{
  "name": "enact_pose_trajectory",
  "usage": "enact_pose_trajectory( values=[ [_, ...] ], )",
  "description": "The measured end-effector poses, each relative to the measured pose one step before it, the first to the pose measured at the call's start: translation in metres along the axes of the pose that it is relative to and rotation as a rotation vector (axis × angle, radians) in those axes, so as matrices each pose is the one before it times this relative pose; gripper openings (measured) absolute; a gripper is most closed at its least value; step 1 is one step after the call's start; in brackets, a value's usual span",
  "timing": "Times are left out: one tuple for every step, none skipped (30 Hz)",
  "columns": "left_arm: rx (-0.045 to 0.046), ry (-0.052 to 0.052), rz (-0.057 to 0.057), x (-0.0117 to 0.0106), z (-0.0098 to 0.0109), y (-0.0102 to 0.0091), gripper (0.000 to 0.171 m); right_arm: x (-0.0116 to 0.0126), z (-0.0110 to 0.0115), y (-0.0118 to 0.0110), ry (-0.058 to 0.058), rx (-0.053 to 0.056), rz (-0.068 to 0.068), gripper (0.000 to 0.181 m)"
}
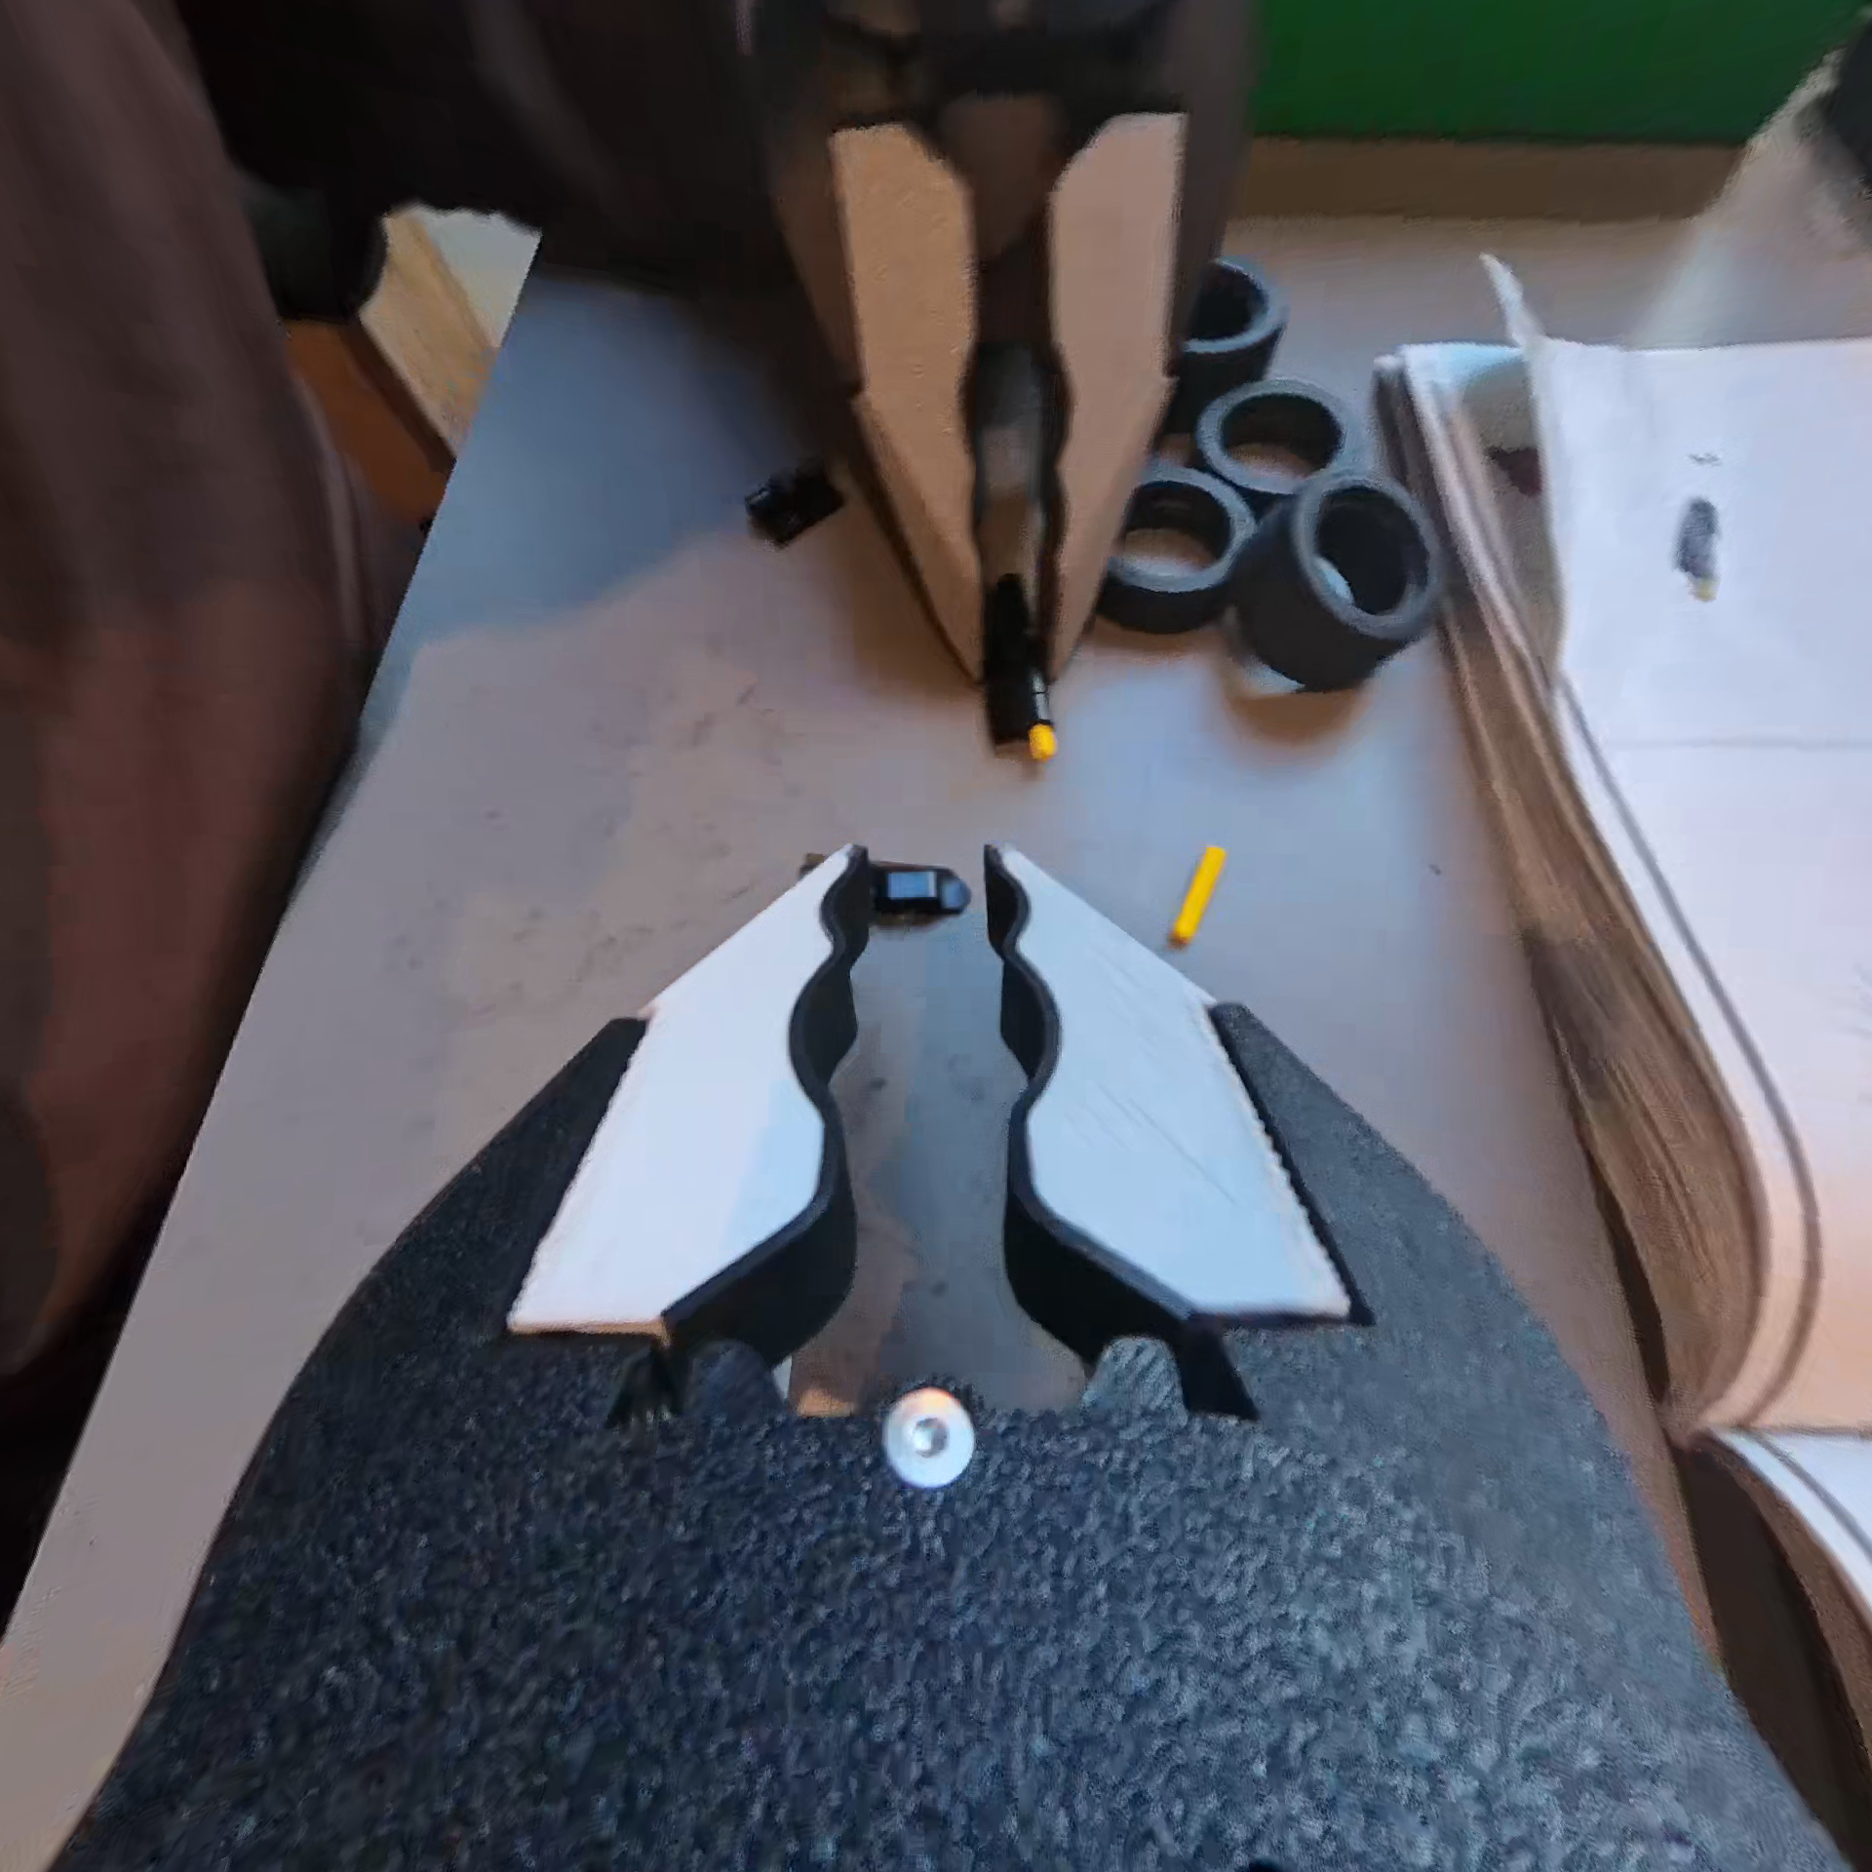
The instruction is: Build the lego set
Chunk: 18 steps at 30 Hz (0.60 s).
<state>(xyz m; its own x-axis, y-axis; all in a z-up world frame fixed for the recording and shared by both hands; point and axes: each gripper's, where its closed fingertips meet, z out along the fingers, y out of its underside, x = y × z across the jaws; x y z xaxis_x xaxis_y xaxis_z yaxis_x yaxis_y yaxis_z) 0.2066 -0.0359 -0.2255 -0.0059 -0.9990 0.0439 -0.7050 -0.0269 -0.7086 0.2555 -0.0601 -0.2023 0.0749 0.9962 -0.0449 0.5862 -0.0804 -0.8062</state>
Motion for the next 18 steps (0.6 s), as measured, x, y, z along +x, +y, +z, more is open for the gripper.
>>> enact_pose_trajectory(
  values=[
    [-0.00042, 0.0013, -0.0012, -0.00013, -0.00019, 0.00019, 0.011, -0.00443, 0.00393, 0.00144, -0.0106, -0.0184, -0.0185, 0.024],
    [-0.00004, 0.001, -0.0013, -0.00008, -0.00008, 0.00007, 0.011, -0.00353, 0.00364, 0.00204, -0.0097, -0.021, -0.0112, 0.027],
    [0.00011, 0.0, 0.0002, -0.00002, 0.00001, -0.00002, 0.011, -0.00222, 0.00324, 0.00264, -0.0044, -0.0218, -0.0093, 0.028],
    [0.00014, -0.0007, 0.0016, -0.00002, 0.00016, -0.00001, 0.011, -0.00126, 0.0029, 0.00316, -0.001, -0.0217, -0.0085, 0.028],
    [0.00132, -0.0003, -0.0001, -0.00014, 0.00023, -0.00019, 0.011, -0.00102, 0.00253, 0.00244, -0.0017, -0.0183, -0.006, 0.028],
    [0.00148, 0.0, -0.0019, -0.00016, 0.00016, -0.00014, 0.011, -0.00031, 0.00158, 0.00091, 0.0018, -0.0111, -0.0024, 0.03],
    [0.00129, 0.0005, -0.0018, -0.0002, 0.00008, -0.00019, 0.011, 0.00042, 0.00118, 0.00044, 0.0048, -0.0077, 0.0003, 0.031],
    [0.00143, 0.0003, -0.0009, -0.0001, 0.00009, -0.00006, 0.011, 0.00128, 0.00077, 0.00015, 0.0084, -0.0044, 0.0039, 0.031],
    [0.00105, 0.0003, -0.0012, -0.00008, 0.00006, -0.00001, 0.011, 0.00115, 0.0001, 0.0001, 0.0048, -0.0008, 0.0044, 0.031],
    [0.00007, 0.0002, -0.0015, -0.00007, 0.0, -0.00002, 0.011, 0.00164, -0.00026, 0.00021, 0.0068, 0.0002, 0.0047, 0.031],
    [-0.00135, -0.0007, -0.0008, -0.00004, -0.00002, -0.00002, 0.011, 0.00289, -0.00073, 0.00049, 0.0124, 0.0004, 0.0069, 0.031],
    [-0.00273, -0.0021, 0.0016, -0.0001, -0.00018, 0.00011, 0.011, 0.00327, -0.00091, 0.0006, 0.0126, 0.0014, 0.0095, 0.031],
    [-0.00549, -0.0083, 0.0052, -0.00082, -0.00037, 0.00036, 0.011, 0.00337, -0.00131, 0.00014, 0.0109, 0.0052, 0.0114, 0.031],
    [-0.00672, -0.019, 0.008, -0.00231, -0.00041, 0.0006, 0.011, 0.00319, -0.00175, -0.00086, 0.0091, 0.0127, 0.0134, 0.031],
    [-0.00171, -0.0146, 0.0057, -0.00194, -0.00035, 0.00017, 0.012, 0.00333, -0.00223, -0.00188, 0.0084, 0.0184, 0.0158, 0.031],
    [0.0013, 0.0055, -0.003, 0.00058, -0.00026, 0.00003, 0.013, 0.0036, -0.00225, -0.00188, 0.0092, 0.0188, 0.0187, 0.031],
    [0.00066, 0.0084, -0.0089, 0.0007, -0.00017, -0.00019, 0.015, 0.0039, -0.0024, -0.00159, 0.0082, 0.0168, 0.0221, 0.031],
    [0.0014, 0.0071, -0.0077, 0.00064, -0.00027, -0.00029, 0.016, 0.00385, -0.00234, -0.00157, 0.0055, 0.017, 0.0255, 0.031]
  ],
)
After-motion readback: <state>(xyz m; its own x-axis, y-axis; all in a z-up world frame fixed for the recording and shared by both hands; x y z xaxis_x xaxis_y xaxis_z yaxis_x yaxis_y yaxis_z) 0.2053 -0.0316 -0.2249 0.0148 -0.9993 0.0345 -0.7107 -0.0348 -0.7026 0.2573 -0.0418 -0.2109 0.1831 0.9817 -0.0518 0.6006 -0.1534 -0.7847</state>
